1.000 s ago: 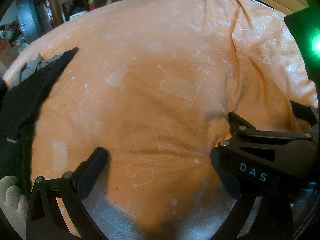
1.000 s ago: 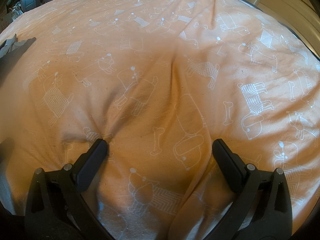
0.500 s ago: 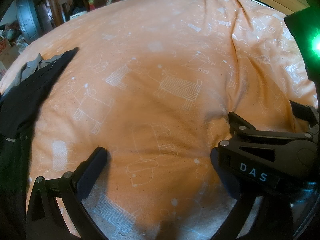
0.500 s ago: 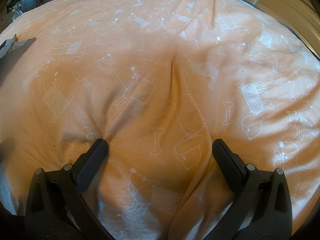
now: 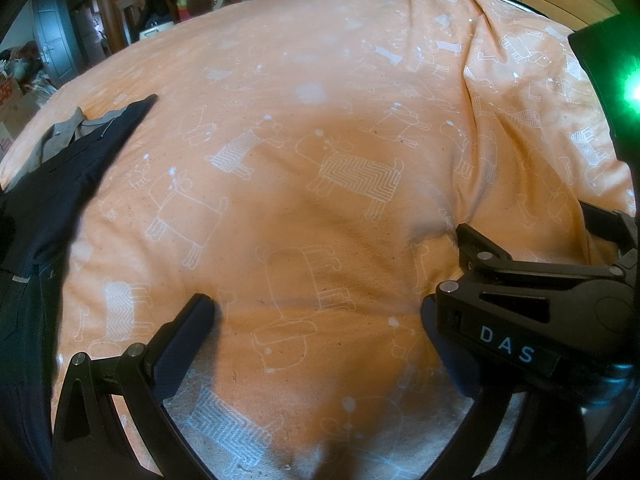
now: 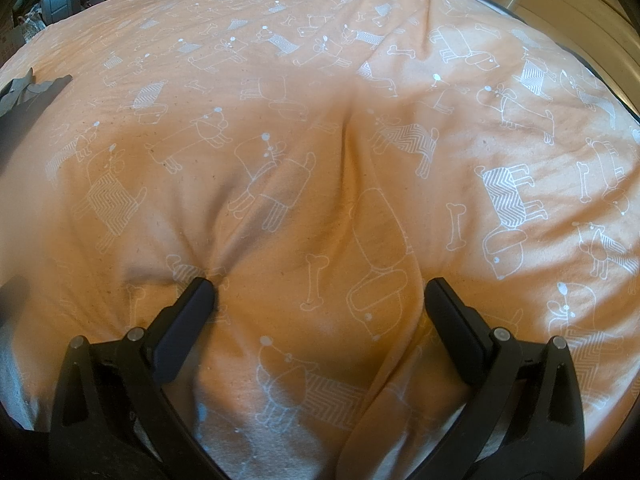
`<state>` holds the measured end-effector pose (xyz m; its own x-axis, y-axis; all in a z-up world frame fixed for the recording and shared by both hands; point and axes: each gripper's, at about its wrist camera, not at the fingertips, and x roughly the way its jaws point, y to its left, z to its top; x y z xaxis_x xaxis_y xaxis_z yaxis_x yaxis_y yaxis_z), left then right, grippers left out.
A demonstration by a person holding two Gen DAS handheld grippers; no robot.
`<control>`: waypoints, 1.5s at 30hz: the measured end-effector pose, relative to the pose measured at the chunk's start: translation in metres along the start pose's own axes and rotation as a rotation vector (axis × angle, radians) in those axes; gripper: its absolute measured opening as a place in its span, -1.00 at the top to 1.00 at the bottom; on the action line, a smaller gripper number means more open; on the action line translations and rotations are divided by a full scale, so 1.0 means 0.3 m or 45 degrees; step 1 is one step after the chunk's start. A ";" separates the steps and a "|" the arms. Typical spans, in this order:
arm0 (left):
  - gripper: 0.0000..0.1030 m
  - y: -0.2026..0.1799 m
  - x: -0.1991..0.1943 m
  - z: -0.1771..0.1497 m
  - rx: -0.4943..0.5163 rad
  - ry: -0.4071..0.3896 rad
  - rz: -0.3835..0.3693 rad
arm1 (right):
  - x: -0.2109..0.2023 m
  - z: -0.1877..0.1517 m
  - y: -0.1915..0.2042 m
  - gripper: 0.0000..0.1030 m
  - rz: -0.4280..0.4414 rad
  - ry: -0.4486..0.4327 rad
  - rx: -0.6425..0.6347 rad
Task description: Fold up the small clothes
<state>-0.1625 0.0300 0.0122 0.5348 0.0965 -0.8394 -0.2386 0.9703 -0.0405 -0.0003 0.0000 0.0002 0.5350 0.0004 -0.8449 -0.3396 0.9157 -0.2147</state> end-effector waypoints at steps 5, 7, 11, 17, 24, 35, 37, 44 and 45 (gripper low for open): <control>-1.00 0.000 0.000 0.000 -0.001 0.001 -0.001 | 0.000 0.000 0.000 -1.00 0.000 0.000 0.000; -1.00 0.000 0.000 0.000 -0.001 0.001 -0.002 | 0.000 0.000 0.000 -1.00 0.000 0.000 0.000; -1.00 0.000 0.000 0.000 -0.001 0.002 -0.002 | 0.000 0.000 0.000 -1.00 0.000 0.000 0.000; -1.00 0.001 0.000 0.000 -0.002 0.004 -0.004 | -0.002 -0.003 0.000 -1.00 0.001 0.000 0.000; -1.00 0.006 0.000 0.002 -0.006 0.006 -0.009 | -0.002 -0.003 0.000 -1.00 0.000 0.000 0.000; -1.00 0.006 0.000 0.001 -0.006 0.005 -0.009 | -0.002 -0.003 0.000 -1.00 0.001 0.000 0.000; -1.00 0.006 0.000 0.001 -0.006 0.005 -0.009 | -0.002 -0.003 0.000 -1.00 0.001 0.000 0.000; -1.00 0.006 0.001 0.004 -0.009 0.007 -0.013 | 0.004 -0.002 0.000 -1.00 -0.004 -0.002 0.000; -1.00 0.006 0.001 0.004 -0.009 0.004 -0.011 | 0.006 0.000 0.001 -1.00 -0.004 0.003 -0.001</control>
<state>-0.1616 0.0321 0.0125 0.5342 0.0872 -0.8409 -0.2393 0.9696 -0.0515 0.0005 0.0002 -0.0014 0.5345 -0.0036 -0.8452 -0.3385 0.9154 -0.2179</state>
